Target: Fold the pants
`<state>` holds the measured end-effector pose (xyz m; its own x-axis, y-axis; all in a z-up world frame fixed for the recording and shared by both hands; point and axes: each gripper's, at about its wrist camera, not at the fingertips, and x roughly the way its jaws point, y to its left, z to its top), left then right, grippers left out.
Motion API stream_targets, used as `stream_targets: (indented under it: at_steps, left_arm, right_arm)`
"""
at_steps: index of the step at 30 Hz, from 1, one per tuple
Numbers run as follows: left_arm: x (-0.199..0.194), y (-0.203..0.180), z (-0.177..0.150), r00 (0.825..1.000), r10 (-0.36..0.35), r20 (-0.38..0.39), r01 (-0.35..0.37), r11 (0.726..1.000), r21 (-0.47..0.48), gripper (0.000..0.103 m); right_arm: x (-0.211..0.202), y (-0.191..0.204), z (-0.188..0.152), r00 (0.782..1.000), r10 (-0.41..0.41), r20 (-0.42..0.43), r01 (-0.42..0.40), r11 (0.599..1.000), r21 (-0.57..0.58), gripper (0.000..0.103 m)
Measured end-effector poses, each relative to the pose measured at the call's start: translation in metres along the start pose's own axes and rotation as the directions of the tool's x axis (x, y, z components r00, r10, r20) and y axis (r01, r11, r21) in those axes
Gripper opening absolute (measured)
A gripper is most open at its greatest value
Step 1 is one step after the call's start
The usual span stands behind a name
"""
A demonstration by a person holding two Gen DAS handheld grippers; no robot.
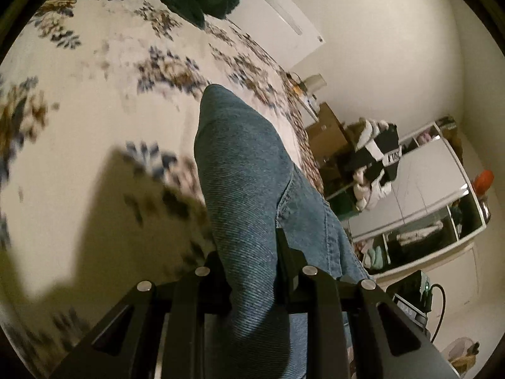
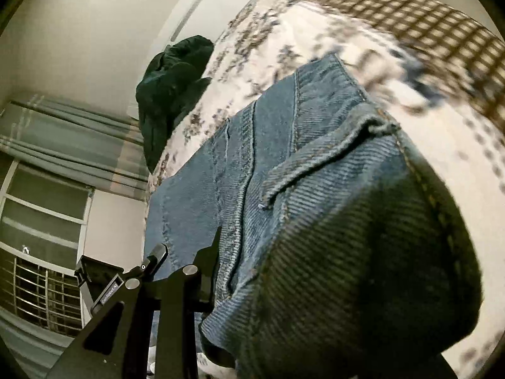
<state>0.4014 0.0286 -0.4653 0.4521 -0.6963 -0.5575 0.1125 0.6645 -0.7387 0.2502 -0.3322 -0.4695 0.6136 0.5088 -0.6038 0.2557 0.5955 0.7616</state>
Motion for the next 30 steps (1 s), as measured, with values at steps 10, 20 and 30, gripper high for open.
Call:
stream_targets:
  at_steps: [10, 20, 30]
  left_arm:
    - [0.036, 0.093, 0.142, 0.999, 0.049, 0.006, -0.049, 0.999, -0.024, 0.019]
    - [0.091, 0.170, 0.190, 0.990, 0.105, -0.092, -0.109, 0.993, -0.036, 0.020]
    - [0.075, 0.169, 0.174, 0.945, 0.268, -0.188, -0.270, 0.963, 0.014, 0.057]
  right_arm:
    - [0.171, 0.072, 0.073, 1.000, 0.007, -0.006, -0.007, 1.000, -0.008, 0.032]
    - [0.307, 0.078, 0.109, 0.998, -0.048, -0.027, 0.048, 0.999, 0.012, 0.032]
    - [0.304, 0.055, 0.106, 0.965, -0.230, -0.128, 0.231, 0.973, -0.008, 0.063]
